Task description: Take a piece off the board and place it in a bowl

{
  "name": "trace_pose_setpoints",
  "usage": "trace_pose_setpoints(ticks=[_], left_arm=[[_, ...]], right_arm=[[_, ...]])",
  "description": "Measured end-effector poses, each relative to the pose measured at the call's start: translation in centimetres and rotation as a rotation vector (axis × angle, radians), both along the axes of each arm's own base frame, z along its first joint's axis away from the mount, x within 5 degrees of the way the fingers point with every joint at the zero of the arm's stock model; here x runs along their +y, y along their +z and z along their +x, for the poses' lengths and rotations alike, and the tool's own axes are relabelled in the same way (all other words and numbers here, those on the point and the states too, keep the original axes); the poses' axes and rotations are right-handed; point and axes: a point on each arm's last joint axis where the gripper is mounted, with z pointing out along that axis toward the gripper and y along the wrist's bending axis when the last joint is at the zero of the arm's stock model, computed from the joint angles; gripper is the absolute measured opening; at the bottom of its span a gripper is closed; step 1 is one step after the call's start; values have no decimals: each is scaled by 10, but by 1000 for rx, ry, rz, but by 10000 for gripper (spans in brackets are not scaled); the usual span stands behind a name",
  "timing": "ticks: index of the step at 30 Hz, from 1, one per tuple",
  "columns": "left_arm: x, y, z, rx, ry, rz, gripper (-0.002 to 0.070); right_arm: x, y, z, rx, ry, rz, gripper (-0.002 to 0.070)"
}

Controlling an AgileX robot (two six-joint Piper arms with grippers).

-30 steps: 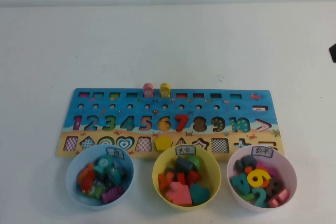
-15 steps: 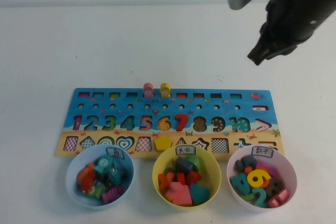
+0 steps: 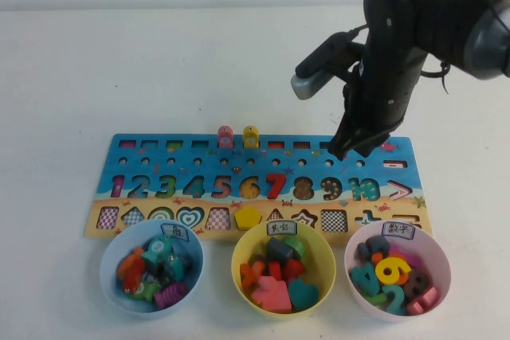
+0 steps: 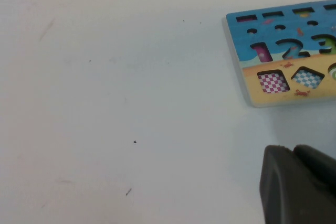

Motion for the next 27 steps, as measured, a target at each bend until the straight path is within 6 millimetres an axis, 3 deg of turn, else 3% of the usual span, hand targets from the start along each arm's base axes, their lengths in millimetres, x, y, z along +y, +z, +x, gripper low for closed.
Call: trace_pose_setpoints(ticks=[7, 13, 17, 20, 24, 27], left_arm=[[0, 0, 0, 0, 1, 10, -4], [0, 0, 0, 0, 1, 12, -4], [0, 0, 0, 0, 1, 12, -4], [0, 0, 0, 0, 1, 12, -4], [0, 0, 0, 0, 1, 12, -4], [0, 0, 0, 0, 1, 12, -4]], right_arm=[[13, -1, 0, 6, 13, 34, -17], [53, 8, -6, -45, 97, 70, -17], [79, 4, -6, -54, 139, 98, 6], [87, -2, -2, -38, 127, 126, 80], [90, -13, 1, -10, 37, 142, 263], [91, -17, 2, 7, -49, 157, 358]])
